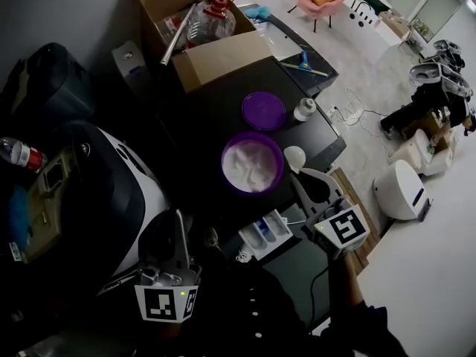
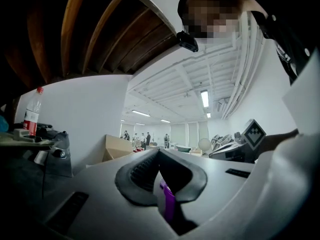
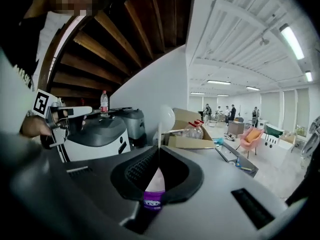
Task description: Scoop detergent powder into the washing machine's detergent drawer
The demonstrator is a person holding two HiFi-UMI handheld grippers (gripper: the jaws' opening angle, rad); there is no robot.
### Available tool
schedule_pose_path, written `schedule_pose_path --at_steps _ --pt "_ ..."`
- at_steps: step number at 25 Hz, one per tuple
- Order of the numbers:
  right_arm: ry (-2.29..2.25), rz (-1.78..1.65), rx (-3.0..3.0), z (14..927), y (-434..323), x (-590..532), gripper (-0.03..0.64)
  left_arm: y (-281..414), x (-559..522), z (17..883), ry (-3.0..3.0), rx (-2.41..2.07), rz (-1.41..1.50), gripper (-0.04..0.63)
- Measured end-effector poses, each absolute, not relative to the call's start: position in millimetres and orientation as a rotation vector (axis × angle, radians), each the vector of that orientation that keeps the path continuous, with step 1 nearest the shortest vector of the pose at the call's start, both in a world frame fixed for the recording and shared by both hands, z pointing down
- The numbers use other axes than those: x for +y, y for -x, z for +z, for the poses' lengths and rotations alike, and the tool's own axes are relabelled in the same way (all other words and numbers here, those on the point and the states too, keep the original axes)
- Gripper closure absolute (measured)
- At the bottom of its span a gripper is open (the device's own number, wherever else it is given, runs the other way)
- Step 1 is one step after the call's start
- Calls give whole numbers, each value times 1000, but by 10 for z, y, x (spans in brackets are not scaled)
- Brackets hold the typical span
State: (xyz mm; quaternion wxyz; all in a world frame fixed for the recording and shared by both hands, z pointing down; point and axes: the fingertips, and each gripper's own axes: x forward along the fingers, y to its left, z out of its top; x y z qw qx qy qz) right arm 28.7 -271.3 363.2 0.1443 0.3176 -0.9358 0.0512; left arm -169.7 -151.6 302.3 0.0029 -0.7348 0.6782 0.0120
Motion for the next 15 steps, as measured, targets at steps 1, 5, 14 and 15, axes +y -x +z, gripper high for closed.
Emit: schedule_pose_path --at_steps 1,5,14,15 --pt "-863 136 -2668 3685 -242 -2750 583 1714 -1526 3057 2312 2134 37 581" --pt "-641 56 -2509 3895 -66 -2844 584 1754 -1565 3165 2342 2144 38 581" --pt "-394 72 -2290 4311 281 -3089 583 1823 -1655 3309 2368 2177 38 581" --pt "-377 78 -2269 4364 308 -3096 584 1834 -1660 3320 2369 2180 36 581"
